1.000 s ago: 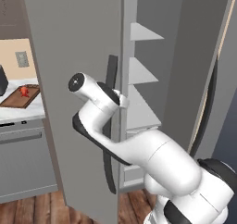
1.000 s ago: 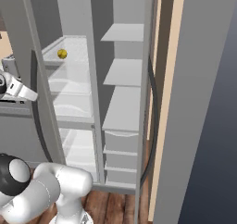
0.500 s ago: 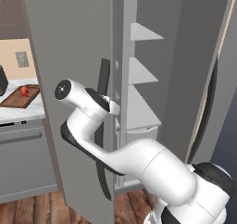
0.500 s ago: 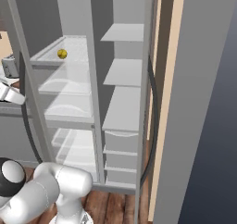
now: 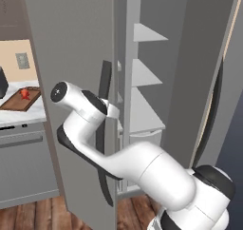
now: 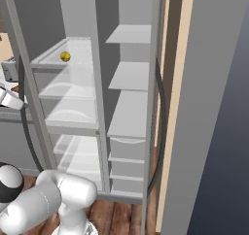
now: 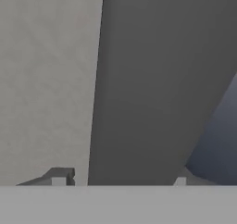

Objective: Retrieve a lemon from the fridge and place it on the cutting board with the fish.

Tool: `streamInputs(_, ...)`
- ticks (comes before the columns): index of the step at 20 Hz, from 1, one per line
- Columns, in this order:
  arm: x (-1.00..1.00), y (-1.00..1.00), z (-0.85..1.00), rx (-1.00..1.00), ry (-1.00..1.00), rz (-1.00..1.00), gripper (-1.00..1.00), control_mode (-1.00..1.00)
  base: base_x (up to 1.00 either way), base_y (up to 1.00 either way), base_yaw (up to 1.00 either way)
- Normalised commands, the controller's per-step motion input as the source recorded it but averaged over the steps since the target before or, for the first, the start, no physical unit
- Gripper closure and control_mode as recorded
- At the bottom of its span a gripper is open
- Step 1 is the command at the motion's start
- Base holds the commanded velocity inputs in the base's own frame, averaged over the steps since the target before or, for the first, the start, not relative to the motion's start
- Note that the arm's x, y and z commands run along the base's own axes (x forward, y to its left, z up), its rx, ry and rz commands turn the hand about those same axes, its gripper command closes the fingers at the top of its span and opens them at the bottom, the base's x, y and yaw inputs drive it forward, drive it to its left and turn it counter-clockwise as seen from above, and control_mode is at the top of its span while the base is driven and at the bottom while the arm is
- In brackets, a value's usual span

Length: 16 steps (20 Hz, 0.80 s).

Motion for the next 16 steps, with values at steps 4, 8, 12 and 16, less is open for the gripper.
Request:
streamInputs(4, -0.02, 0.04, -0.04, 0.0, 0.0, 0.0, -1.0, -1.0, 0.0, 0.0, 0.0)
streamInputs(8, -0.22, 0.19, -0.09, 0.0, 0.01, 0.0, -1.0, -1.0, 0.0, 0.0, 0.0)
streamInputs(12, -0.5, 0.03, -0.03, 0.0, 0.0, 0.0, -1.0, -1.0, 0.0, 0.0, 0.0)
streamInputs(16, -0.71, -0.01, 0.0, 0.0, 0.0, 0.0, -1.0, -1.0, 0.0, 0.0, 0.0)
